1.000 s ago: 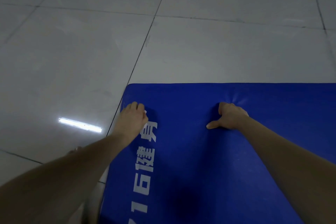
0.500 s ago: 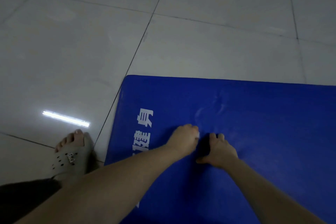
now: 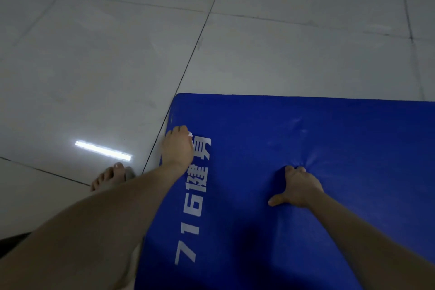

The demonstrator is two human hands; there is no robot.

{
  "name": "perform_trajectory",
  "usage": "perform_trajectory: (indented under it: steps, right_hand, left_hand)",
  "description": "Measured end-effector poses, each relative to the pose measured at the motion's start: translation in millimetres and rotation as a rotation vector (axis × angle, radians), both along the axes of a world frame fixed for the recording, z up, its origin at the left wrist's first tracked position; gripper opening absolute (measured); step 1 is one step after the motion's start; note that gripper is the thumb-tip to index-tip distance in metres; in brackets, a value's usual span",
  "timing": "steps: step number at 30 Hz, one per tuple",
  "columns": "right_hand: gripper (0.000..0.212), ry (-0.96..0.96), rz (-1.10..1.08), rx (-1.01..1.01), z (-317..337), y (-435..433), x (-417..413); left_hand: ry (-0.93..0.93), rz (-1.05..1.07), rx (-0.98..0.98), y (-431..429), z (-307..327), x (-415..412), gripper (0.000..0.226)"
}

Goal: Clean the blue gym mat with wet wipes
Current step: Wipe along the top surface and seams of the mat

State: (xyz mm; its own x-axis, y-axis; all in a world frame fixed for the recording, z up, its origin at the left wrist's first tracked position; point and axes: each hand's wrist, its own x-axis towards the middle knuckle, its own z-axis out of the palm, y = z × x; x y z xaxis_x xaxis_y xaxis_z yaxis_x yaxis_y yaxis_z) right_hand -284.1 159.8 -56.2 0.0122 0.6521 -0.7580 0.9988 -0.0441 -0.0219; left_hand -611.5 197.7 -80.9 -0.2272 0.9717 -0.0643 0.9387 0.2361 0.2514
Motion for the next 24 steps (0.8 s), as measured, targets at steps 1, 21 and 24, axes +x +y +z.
perform_trajectory:
  steps: [1, 21, 24]
  right_hand:
    - [0.127, 0.005, -0.003, 0.003, 1, 0, 0]
    - [0.123, 0.034, -0.005, 0.023, -1, 3, 2]
    - [0.123, 0.044, -0.006, 0.024, 0, 3, 1]
  left_hand:
    - [-0.071, 0.071, -0.019, -2, 3, 10, 0.020]
    - [0.007, -0.255, -0.150, -27, 11, 27, 0.013]
    - [-0.009, -0.058, -0.096, -26, 11, 0, 0.023]
